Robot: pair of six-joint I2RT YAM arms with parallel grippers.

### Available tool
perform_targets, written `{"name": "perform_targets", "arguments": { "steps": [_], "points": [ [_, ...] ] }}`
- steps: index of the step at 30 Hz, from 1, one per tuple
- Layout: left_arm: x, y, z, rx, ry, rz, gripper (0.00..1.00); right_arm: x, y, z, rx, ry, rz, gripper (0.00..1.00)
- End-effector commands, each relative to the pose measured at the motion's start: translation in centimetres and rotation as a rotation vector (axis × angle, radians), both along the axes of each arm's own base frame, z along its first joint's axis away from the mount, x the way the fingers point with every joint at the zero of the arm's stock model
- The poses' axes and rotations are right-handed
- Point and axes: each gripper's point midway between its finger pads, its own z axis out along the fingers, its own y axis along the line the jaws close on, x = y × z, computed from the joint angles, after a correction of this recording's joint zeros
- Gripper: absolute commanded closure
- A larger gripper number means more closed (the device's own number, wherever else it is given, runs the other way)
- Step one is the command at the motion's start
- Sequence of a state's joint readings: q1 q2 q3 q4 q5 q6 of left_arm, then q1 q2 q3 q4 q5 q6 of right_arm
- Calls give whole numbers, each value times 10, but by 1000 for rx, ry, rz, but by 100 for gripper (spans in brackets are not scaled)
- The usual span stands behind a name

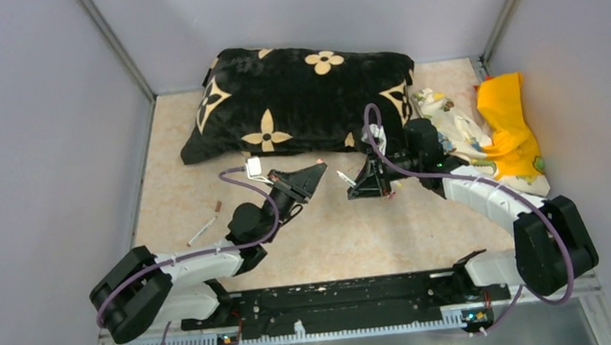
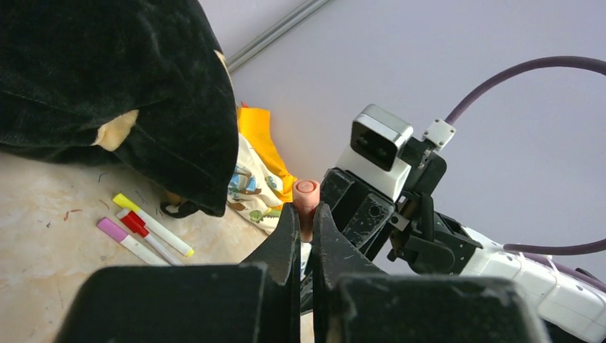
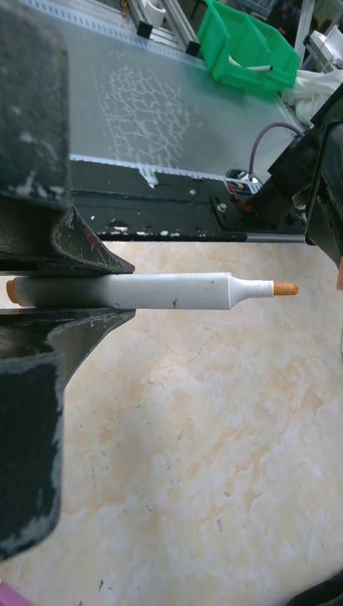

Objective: Insert the pens into the pen caps
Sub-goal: Insert the pen cap onto the pen.

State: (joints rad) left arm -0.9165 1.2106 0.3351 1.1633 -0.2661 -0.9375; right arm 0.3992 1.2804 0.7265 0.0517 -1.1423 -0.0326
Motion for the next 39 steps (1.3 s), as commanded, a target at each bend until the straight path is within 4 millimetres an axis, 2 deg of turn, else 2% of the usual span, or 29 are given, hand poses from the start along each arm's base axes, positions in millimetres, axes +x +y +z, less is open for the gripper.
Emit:
{"name": "perform_targets", "arguments": {
  "steps": [1, 23, 39],
  "points": [
    [0, -2, 28, -57, -65, 18, 100, 4, 8, 10, 9, -42, 7, 100],
    [0, -12, 13, -37, -34, 7, 100, -2, 12, 14, 25, -32, 33, 100],
    [-4, -21, 4, -49, -15, -30, 100, 1, 13, 16, 31, 1, 5, 100]
  ]
}}
